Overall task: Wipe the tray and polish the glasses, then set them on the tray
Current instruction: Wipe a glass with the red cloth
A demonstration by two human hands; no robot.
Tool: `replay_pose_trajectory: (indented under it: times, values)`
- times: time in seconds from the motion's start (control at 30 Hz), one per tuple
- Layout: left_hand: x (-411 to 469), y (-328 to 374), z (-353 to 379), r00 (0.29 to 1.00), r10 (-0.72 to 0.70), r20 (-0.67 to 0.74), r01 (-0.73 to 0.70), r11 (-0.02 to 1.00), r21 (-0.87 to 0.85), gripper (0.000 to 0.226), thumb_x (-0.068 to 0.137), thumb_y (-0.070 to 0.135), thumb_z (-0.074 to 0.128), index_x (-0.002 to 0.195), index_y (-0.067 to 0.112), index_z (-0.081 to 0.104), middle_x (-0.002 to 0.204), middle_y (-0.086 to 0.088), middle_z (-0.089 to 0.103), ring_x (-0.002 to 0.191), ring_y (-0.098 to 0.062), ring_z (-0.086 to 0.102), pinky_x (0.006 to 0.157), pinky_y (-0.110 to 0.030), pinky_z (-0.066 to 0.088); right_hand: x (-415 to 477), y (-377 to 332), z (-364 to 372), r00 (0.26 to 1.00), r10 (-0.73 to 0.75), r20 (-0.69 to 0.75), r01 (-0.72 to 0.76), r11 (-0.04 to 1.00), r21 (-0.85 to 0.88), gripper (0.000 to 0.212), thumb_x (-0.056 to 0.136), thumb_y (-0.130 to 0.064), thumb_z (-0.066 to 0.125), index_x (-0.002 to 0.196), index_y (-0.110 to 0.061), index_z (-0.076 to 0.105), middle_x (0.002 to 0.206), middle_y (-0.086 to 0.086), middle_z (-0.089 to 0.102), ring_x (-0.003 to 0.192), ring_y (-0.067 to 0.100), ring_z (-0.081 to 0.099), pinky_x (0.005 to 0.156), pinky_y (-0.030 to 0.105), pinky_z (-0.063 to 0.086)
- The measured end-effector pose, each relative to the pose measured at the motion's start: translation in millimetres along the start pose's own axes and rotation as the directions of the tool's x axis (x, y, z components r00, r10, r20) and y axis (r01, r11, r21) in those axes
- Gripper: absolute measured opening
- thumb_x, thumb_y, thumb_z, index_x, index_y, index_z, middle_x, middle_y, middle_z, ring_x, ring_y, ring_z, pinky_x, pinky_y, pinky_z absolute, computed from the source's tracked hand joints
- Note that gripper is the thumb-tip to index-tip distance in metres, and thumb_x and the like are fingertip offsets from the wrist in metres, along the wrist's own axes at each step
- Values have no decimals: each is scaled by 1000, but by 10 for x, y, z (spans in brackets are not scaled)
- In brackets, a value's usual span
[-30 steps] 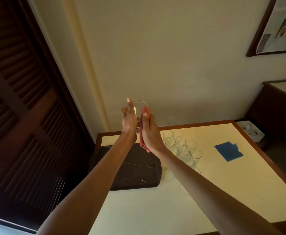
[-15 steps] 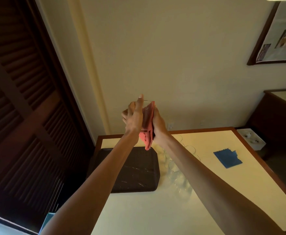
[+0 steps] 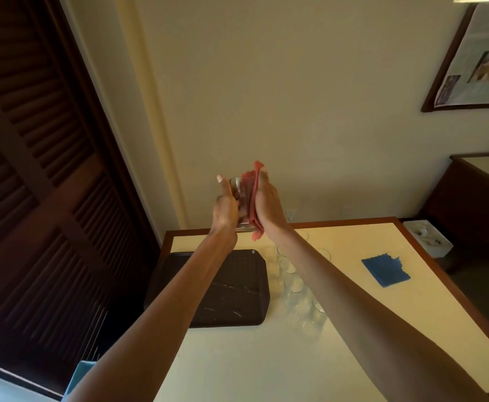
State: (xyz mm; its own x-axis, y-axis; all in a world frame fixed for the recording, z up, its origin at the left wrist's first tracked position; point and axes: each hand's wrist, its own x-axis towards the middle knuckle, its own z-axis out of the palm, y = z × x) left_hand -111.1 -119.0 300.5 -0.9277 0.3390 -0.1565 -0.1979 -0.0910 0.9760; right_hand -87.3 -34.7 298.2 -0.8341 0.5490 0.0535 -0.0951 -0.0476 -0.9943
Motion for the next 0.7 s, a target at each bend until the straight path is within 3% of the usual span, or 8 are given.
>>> replay_pose_trajectory:
  times: [0.1, 0.2, 0.27, 0.3, 0.37, 0.47, 0.57, 0.7]
  values:
    - [51, 61, 16, 1000, 15, 1, -15, 1000, 26, 90, 90, 89, 26, 109, 17, 77, 99, -14, 77, 94, -25, 76, 86, -42, 61, -67, -73, -3, 969, 229, 94, -245, 944, 221, 61, 105, -56, 29, 85, -16, 70, 72, 5, 72, 64, 16, 71, 58, 26, 59]
    - [155, 19, -28, 998, -39, -48, 38, 999, -5, 125, 55, 109, 44, 132, 13, 67, 126, -23, 67, 110, -34, 72, 100, -52, 57, -156, 85, 20, 969, 212, 126, -233, 956, 180, 62, 105, -55, 25, 96, -14, 71, 85, 9, 74, 81, 17, 74, 69, 22, 55]
    - [161, 8, -64, 996, -33, -79, 30, 999, -40, 117, 69, 97, 50, 141, 5, 55, 120, -31, 59, 105, -44, 68, 99, -55, 57, -205, 213, 49, 993, 82, 88, -87, 995, 55, 63, 106, -53, 22, 106, -8, 66, 90, 10, 72, 84, 17, 73, 70, 20, 53]
    - [143, 34, -76, 996, -11, -84, 7, 999, -51, 104, 82, 90, 47, 137, 1, 54, 104, -30, 58, 90, -43, 69, 88, -52, 62, -227, 292, 76, 997, -14, 78, 17, 999, -31, 60, 106, -52, 22, 112, -8, 61, 90, 9, 70, 83, 17, 72, 70, 20, 53]
    - [179, 14, -101, 995, 3, -96, -5, 1000, -27, 89, 94, 81, 39, 125, 0, 59, 80, -11, 62, 68, -23, 65, 66, -35, 58, -272, 390, 133, 980, -193, 52, 199, 962, -189, 50, 107, -49, 25, 127, -11, 50, 101, 4, 68, 89, 15, 70, 74, 21, 55]
    - [191, -19, -72, 997, 0, -73, 1, 1000, 7, 82, 101, 72, 33, 109, -3, 64, 85, -15, 73, 65, -14, 61, 69, -38, 61, -209, 391, 138, 925, -381, 5, 367, 889, -275, 42, 107, -47, 32, 134, -17, 43, 110, 1, 66, 95, 10, 68, 79, 22, 58]
    - [180, -37, -43, 997, 21, -72, -19, 999, 25, 70, 105, 65, 27, 97, 9, 68, 64, 4, 71, 59, -10, 65, 55, -25, 54, -56, 225, 106, 946, -323, -31, 306, 919, -250, 44, 106, -52, 30, 126, -17, 47, 97, 0, 68, 82, 9, 70, 74, 30, 61]
    - [189, -22, 32, 988, 79, -132, -75, 997, 31, 70, 107, 62, 21, 91, 16, 72, 55, 6, 62, 49, -2, 60, 53, -20, 50, 165, 37, 84, 997, -65, -36, 63, 997, -47, 60, 105, -56, 24, 105, -14, 67, 80, -1, 72, 73, 12, 71, 71, 30, 58]
